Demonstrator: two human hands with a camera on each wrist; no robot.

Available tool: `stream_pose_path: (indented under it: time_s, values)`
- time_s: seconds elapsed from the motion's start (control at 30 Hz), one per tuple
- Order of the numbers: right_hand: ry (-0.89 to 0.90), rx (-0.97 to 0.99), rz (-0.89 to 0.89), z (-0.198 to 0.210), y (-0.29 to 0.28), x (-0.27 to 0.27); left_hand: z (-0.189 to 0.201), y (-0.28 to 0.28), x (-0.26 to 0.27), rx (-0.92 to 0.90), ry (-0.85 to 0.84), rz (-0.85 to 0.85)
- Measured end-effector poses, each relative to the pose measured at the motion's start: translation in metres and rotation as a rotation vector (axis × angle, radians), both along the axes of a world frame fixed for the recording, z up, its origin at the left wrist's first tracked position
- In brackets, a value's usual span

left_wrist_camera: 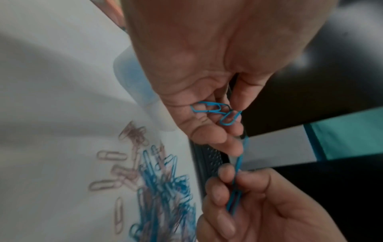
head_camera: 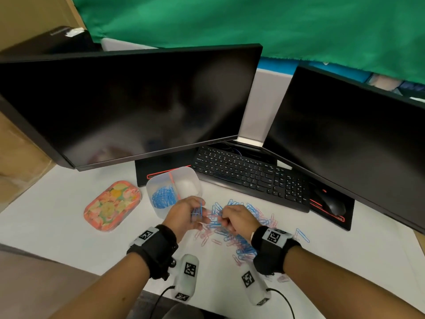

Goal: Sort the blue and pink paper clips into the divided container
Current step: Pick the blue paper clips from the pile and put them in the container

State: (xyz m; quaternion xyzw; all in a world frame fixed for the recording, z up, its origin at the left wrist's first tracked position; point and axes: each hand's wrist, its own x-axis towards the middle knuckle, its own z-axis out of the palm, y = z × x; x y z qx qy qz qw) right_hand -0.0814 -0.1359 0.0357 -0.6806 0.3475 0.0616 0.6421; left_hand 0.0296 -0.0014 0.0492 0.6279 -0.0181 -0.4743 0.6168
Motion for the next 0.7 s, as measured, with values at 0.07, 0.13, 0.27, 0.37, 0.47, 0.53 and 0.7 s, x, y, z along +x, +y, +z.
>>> stream_pose_path:
  time_s: [0.07, 0.13, 0.27, 0.37, 0.47, 0.53, 0.7]
  values:
    - [-0.007, -0.022, 0.031, 0.01, 0.007, 0.019, 0.008, 0.006, 0.012, -0.009, 0.007, 0.086]
    - [-0.002, -0.071, 0.072, 0.018, 0.013, 0.038, 0.011, 0.011, 0.028, 0.034, -0.035, 0.164]
    - [0.048, -0.187, 0.175, 0.034, 0.022, 0.073, 0.017, 0.017, 0.055, 0.123, -0.057, 0.319]
    - [0.101, -0.234, 0.24, 0.039, 0.029, 0.1, 0.015, 0.021, 0.069, 0.179, -0.054, 0.397]
    - [0.148, -0.375, 0.344, 0.039, 0.035, 0.124, 0.011, 0.023, 0.076, 0.222, -0.133, 0.427]
    - [0.181, -0.493, 0.424, 0.04, 0.038, 0.136, 0.009, 0.023, 0.078, 0.241, -0.22, 0.444]
    - [0.184, -0.531, 0.515, 0.04, 0.044, 0.159, 0.008, 0.029, 0.081, 0.283, -0.375, 0.422]
